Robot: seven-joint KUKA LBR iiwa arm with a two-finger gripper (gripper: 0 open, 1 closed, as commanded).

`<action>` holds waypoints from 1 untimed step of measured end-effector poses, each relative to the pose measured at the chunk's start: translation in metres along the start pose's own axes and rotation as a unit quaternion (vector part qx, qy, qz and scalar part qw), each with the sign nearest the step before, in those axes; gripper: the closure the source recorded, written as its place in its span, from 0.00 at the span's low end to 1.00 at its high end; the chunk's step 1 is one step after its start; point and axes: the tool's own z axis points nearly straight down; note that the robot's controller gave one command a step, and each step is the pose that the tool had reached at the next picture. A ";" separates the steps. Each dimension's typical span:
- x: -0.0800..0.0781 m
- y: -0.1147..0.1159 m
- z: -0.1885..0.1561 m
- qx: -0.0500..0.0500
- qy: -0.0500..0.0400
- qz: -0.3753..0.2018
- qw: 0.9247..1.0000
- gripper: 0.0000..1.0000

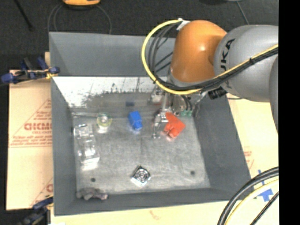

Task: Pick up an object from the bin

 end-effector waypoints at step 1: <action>-0.034 0.006 0.103 0.000 -0.008 -0.003 1.000 0.00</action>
Offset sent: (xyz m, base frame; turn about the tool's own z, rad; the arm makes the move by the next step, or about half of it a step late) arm 0.0282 0.0078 -0.1071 -0.0003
